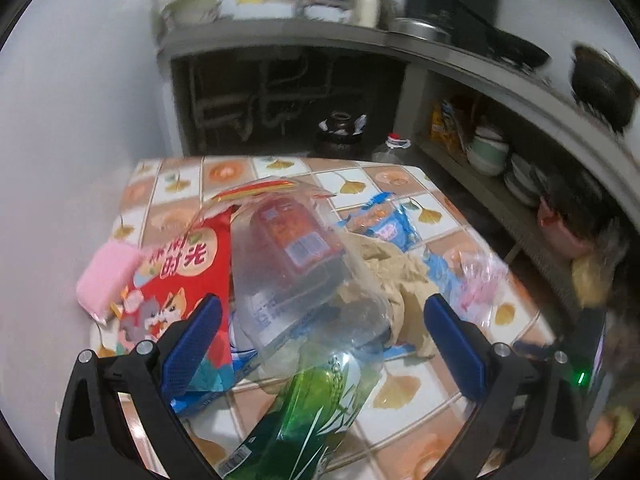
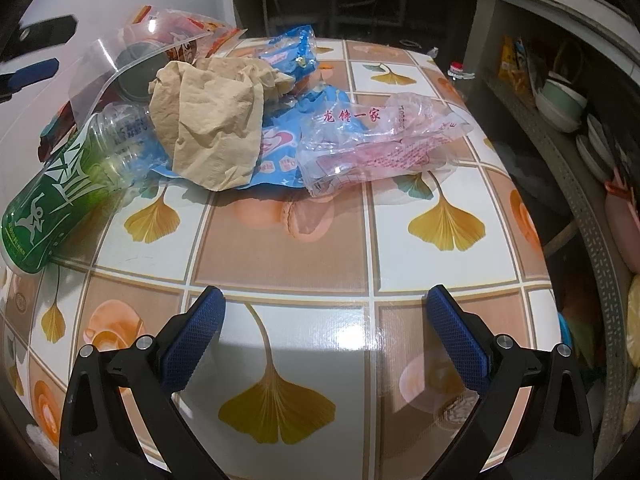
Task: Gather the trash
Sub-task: 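Move both tools forward over the trash pile on the table, then grasp the clear pink-printed plastic bag with the right tool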
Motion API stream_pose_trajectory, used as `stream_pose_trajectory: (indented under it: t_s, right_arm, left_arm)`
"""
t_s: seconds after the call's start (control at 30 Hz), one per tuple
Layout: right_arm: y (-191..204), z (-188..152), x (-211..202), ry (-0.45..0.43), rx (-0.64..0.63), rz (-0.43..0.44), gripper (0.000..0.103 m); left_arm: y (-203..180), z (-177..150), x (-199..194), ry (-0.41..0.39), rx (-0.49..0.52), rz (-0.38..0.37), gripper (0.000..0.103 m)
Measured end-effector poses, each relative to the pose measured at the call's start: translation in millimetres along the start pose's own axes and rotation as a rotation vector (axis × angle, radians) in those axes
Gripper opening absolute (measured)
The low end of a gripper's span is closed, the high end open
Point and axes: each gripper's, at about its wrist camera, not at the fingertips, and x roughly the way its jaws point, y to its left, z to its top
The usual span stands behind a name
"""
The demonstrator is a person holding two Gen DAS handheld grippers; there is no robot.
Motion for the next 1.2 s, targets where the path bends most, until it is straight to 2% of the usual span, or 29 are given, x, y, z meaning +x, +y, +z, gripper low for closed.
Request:
stream_pose_trajectory:
  t_s: [0.1,0.23,0.43,0.63,0.8,0.93,1.03,1.13,1.2]
  right_arm:
    - [0.1,1.0,-0.4,0.002,-0.005,0.003,0.097]
    - [-1.6,5.5,-1.9,0.021,-0.032,0.015,0.097]
    - [-24.5,32.2,-17.0,-0.069,0.038,0.062,0.096]
    - [-54.6,74.2,-23.7,-0.130,0.114,0.086,0.086]
    - [-73.9,96.0,-7.8,-0.094,0.202,0.117,0.082]
    - [-93.4,102.5,18.9,0.013,0.347,0.163,0.076]
    - [-111.4,98.5,24.8,0.054,0.522,0.215,0.076]
    - [-125.9,89.5,25.4,0.081,0.686,0.297,0.077]
    - [-126.6,86.1,30.3,0.118,0.746,0.343,0.078]
  left_arm:
    - [10.3,-0.6,0.6,0.012,-0.060,-0.028,0.099]
    - [15.1,-11.8,-7.6,-0.005,-0.047,0.001,0.099]
    - [23.4,-26.5,-25.1,-0.033,-0.059,0.013,0.099]
    - [-9.9,-35.2,-47.7,-0.133,0.082,-0.060,0.099]
    - [-45.2,-49.1,-52.1,-0.156,0.170,-0.153,0.099]
    - [-75.6,-62.3,-46.6,-0.156,0.275,-0.154,0.099]
    - [-96.2,-74.5,-41.9,-0.155,0.346,-0.136,0.099]
    - [-104.1,-81.9,-36.6,-0.136,0.359,-0.160,0.099]
    - [-109.1,-86.4,-33.3,-0.126,0.371,-0.170,0.099]
